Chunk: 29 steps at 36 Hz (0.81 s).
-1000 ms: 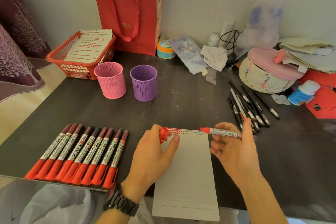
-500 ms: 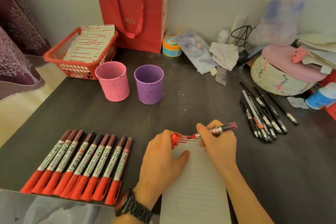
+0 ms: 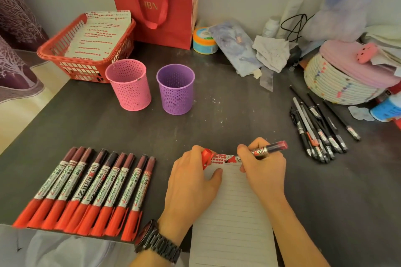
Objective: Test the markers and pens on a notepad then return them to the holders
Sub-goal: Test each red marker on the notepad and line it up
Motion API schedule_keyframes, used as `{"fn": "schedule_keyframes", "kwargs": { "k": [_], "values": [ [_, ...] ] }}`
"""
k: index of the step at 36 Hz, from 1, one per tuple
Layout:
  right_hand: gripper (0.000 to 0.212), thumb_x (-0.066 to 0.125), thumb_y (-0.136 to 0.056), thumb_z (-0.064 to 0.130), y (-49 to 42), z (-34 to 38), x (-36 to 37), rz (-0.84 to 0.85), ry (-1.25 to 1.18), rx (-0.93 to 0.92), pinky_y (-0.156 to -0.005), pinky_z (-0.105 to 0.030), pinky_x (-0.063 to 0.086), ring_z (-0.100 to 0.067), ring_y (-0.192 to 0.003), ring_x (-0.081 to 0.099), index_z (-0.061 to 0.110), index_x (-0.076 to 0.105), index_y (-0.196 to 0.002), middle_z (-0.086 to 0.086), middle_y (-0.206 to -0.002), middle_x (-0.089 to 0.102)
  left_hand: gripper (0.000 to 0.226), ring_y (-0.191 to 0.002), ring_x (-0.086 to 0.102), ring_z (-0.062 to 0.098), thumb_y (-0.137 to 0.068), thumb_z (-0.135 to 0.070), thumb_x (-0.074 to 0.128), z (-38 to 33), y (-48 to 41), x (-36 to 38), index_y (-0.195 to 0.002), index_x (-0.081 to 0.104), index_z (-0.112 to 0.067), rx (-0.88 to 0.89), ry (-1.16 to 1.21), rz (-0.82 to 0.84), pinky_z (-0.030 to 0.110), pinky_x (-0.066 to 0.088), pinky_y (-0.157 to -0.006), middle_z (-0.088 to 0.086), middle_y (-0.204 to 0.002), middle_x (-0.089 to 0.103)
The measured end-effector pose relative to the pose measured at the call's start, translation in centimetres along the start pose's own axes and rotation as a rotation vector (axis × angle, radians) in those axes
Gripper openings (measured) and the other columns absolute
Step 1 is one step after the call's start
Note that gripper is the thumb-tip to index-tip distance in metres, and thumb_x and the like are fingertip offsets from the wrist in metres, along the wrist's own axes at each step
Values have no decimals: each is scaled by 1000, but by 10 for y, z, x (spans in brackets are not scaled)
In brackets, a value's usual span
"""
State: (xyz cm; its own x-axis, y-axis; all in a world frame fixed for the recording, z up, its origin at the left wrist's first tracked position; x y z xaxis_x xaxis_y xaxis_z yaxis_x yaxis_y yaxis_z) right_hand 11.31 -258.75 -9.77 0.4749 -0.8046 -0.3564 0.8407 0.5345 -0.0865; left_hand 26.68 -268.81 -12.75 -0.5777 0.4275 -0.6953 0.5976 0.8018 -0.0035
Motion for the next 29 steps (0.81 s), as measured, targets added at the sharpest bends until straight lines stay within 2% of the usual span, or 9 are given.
{"fn": "schedule_keyframes", "kwargs": {
  "k": [5, 17, 22, 29],
  "values": [
    [27, 70, -85, 15, 1, 3, 2, 6, 18, -12, -48, -11, 44, -1, -43, 56, 24, 58, -62, 1, -47, 62, 38, -97, 52, 5, -81, -54, 69, -2, 0, -2, -106, 42, -44, -4, -1, -6, 26, 50, -80, -24, -103, 50],
    [28, 69, -84, 18, 1, 1, 2, 5, 31, -2, -50, -11, 45, -2, -44, 58, 21, 57, -60, 1, -48, 63, 39, -95, 54, 6, -81, -52, 71, -3, 0, -2, -104, 42, -44, -30, 16, 7, 20, 45, -76, -26, -100, 49],
    [31, 70, -85, 19, 1, 1, 3, 7, 43, -6, -47, -12, 44, -2, -42, 56, 19, 56, -58, 1, -48, 63, 37, -96, 56, 7, -81, -51, 72, -4, 0, -3, -102, 43, -42, -37, 19, 4, 27, 52, -81, -24, -104, 53],
    [23, 69, -83, 18, 1, 1, 3, 19, 49, -2, -46, -15, 44, -4, -42, 54, 17, 57, -65, -2, -49, 63, 39, -97, 55, 6, -81, -50, 72, -4, 0, -4, -106, 44, -42, -31, 23, 6, 26, 51, -81, -24, -105, 53]
  ]
}}
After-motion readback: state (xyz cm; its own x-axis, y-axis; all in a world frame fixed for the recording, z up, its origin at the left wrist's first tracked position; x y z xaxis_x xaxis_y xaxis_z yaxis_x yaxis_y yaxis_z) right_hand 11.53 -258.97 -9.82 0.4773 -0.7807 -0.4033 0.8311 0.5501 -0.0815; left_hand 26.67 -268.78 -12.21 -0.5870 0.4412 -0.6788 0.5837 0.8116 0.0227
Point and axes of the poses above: each hand's wrist, its own y-axis away from the middle knuckle, its own x-axis out of the palm, z = x × y, the point moved 7 cm from there along -y, towards the middle knuckle
